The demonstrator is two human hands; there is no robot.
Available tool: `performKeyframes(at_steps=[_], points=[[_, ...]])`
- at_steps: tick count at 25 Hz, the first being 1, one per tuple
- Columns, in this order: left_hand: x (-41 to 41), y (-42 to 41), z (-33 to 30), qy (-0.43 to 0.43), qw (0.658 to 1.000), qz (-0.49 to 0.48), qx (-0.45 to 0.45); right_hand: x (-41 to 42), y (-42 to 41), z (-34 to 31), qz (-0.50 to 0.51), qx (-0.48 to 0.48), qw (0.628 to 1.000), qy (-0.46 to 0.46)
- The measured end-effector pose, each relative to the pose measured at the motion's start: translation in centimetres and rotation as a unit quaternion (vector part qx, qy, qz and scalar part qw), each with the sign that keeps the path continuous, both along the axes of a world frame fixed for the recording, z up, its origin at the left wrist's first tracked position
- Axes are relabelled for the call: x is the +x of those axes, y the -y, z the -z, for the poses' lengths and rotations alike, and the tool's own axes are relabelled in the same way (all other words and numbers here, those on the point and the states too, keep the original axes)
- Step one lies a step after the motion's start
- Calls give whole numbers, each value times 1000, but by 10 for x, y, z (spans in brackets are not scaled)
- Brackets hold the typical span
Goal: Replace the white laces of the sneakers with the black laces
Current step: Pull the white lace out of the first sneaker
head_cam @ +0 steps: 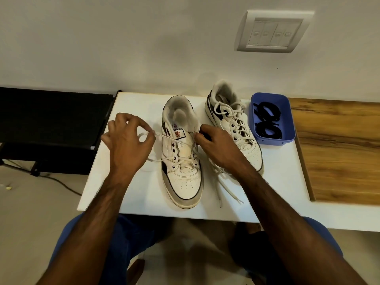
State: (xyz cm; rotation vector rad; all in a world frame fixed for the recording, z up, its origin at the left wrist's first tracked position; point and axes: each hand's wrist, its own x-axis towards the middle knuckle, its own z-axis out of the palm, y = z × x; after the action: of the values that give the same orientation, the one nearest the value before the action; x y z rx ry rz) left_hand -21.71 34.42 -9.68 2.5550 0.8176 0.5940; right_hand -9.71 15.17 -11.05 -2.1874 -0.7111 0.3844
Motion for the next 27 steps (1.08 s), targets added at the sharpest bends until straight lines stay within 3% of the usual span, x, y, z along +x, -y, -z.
performKeyframes(at_steps=[3,6,10,14,16,19,23,27], points=[[3,16,-2,5,988,147,35,-1,0,0,1,2,1000,1],[6,31,4,-49,961,246,117,0,0,0,4,5,1000,-7],[8,32,6,-10,971,214,110,-1,0,-1,1,0,1000,-5],[4,14,-3,96,995,18,21,0,0,-1,2,-13,1000,-3],[3,8,-5,87,995,-37,4,0,0,0,2,-13,1000,3],[3,16,-6,48,997,61,27,-1,0,-1,1,-10,1000,0],[5,35,1,-32,964,245,102,-1,0,-2,2,-10,1000,2],[8,35,6,-22,960,248,125,-2,0,-2,4,-7,1000,1]])
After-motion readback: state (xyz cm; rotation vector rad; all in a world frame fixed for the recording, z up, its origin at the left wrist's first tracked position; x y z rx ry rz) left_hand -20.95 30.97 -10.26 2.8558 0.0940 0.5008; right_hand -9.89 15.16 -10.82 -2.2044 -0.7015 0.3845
